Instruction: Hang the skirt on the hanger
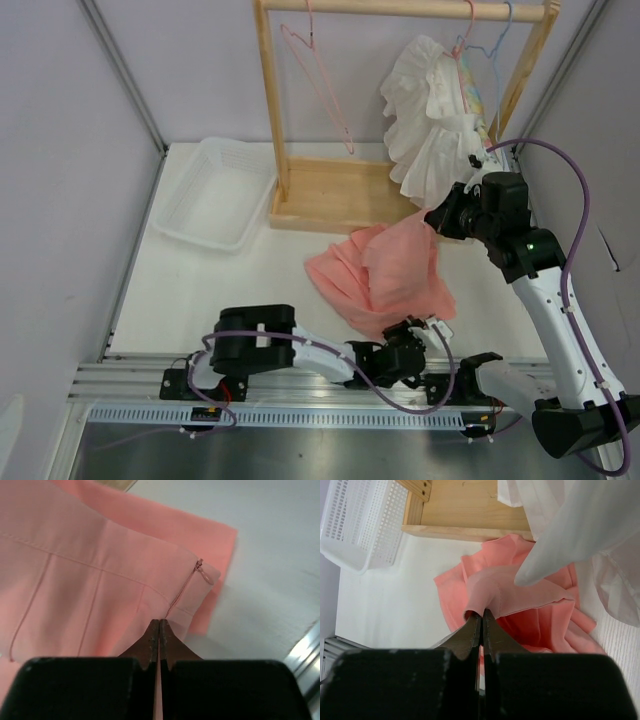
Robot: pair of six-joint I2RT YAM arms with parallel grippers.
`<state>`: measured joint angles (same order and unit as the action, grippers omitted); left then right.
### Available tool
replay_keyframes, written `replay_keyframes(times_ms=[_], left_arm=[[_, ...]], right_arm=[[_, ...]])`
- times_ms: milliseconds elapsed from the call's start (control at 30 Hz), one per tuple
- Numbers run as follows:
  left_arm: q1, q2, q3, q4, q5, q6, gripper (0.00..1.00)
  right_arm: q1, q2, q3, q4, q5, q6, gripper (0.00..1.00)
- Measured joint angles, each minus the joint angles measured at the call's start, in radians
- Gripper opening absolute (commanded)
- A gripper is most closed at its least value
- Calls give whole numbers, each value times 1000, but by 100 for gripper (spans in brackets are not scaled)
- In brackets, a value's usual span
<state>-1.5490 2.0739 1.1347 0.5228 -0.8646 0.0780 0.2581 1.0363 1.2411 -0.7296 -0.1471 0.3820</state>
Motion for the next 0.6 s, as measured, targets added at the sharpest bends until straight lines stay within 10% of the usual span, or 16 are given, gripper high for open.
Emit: replay_keyframes(times_ms=[367, 600], left_arm=[[312, -786, -217, -386, -29, -410, 0], [762, -834, 14, -544, 160, -449, 0]], right_arm=[[1, 59, 48, 7, 3, 0, 0], [-6, 325, 362, 55, -19, 2, 0]])
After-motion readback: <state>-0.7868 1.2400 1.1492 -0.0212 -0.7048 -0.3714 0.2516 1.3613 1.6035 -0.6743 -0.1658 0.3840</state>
